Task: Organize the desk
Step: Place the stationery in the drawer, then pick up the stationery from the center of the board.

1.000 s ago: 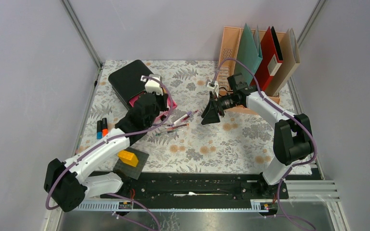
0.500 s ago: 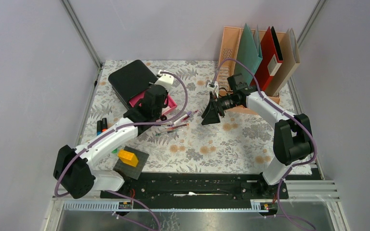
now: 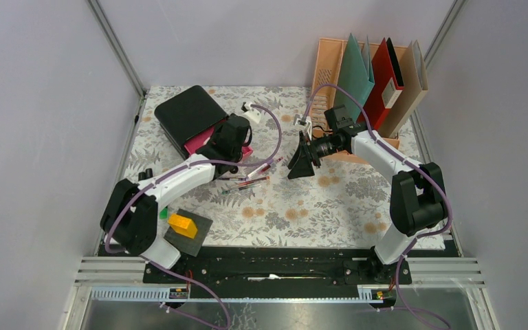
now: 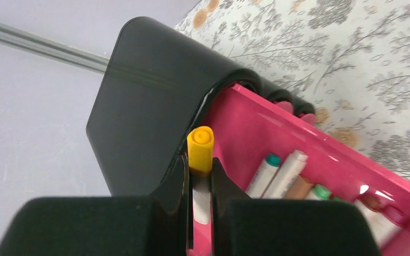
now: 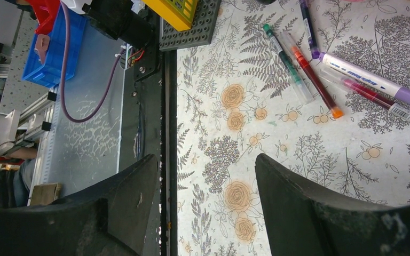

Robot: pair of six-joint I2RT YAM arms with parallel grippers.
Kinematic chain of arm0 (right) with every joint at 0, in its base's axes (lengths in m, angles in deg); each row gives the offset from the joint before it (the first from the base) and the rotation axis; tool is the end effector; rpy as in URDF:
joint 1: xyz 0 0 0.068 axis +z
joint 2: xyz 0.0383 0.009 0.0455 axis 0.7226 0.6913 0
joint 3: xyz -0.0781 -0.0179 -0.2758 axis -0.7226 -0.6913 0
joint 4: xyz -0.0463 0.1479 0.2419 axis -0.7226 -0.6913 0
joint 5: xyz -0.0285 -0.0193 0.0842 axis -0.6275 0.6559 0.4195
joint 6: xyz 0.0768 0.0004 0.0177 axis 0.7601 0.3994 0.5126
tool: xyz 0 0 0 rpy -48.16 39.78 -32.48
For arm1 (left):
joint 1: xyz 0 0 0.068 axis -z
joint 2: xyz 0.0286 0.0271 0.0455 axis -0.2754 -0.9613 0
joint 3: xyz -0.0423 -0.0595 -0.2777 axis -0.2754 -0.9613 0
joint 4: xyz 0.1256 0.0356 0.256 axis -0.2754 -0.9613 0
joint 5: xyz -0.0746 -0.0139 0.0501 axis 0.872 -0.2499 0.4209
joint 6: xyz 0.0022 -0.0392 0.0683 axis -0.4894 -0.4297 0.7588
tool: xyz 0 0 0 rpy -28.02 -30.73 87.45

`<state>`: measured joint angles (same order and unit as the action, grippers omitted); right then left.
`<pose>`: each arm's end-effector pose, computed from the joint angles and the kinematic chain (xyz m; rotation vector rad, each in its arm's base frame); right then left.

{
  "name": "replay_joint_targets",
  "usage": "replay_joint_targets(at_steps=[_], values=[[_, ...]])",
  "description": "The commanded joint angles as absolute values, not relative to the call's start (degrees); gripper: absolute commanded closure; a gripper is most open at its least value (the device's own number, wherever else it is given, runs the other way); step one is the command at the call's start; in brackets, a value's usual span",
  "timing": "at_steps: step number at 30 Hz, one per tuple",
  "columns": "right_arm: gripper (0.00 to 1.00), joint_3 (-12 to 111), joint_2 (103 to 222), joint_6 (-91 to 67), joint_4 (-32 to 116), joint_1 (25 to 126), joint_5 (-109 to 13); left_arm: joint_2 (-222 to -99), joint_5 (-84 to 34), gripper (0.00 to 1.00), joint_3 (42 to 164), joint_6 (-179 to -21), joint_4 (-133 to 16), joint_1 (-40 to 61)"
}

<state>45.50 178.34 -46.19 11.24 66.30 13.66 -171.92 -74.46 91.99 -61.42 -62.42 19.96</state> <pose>0.3345 0.1892 0.2461 -1.2558 1.7654 1.4218 0.3397 -0.1913 0.2698 0.6248 1.8758 0.6278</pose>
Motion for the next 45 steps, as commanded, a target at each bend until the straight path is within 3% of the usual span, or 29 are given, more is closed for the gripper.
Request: replay_joint_targets(at_steps=[1, 2, 7, 14, 17, 28, 36, 45], values=[[0.26, 46.8, 175.6, -47.7, 10.2, 66.3, 12.9, -173.6, -78.9, 0.92, 95.5, -59.0, -60.5, 17.9], [0.26, 46.8, 175.7, -47.6, 10.2, 66.3, 12.9, -174.2, -79.6, 0.87, 95.7, -58.9, -60.6, 17.6], [0.26, 46.9, 175.7, -47.7, 10.1, 66.3, 13.0, -175.4, -82.2, 0.46, 97.0, -60.0, -61.7, 17.9], [0.26, 47.1, 175.6, -48.4, 9.4, 66.3, 12.5, -169.0, -78.2, 0.21, 97.3, -65.9, -64.0, 20.6], [0.25, 47.0, 175.3, -48.6, 9.5, 66.3, 11.9, -163.7, -71.7, 0.03, 95.3, -72.1, -64.4, 20.9], [0.25, 47.4, 175.3, -52.3, 7.2, 66.2, 7.6, -144.0, -39.8, 0.01, 77.4, -94.1, -55.5, 19.3], [0.24, 47.7, 175.8, -53.5, 6.3, 66.3, 6.5, -137.1, -31.5, 0.01, 70.7, -102.0, -55.0, 19.1], [0.24, 47.9, 176.2, -54.1, 5.9, 66.3, 5.4, -138.0, -25.7, 0.01, 67.5, -107.6, -54.3, 19.1]])
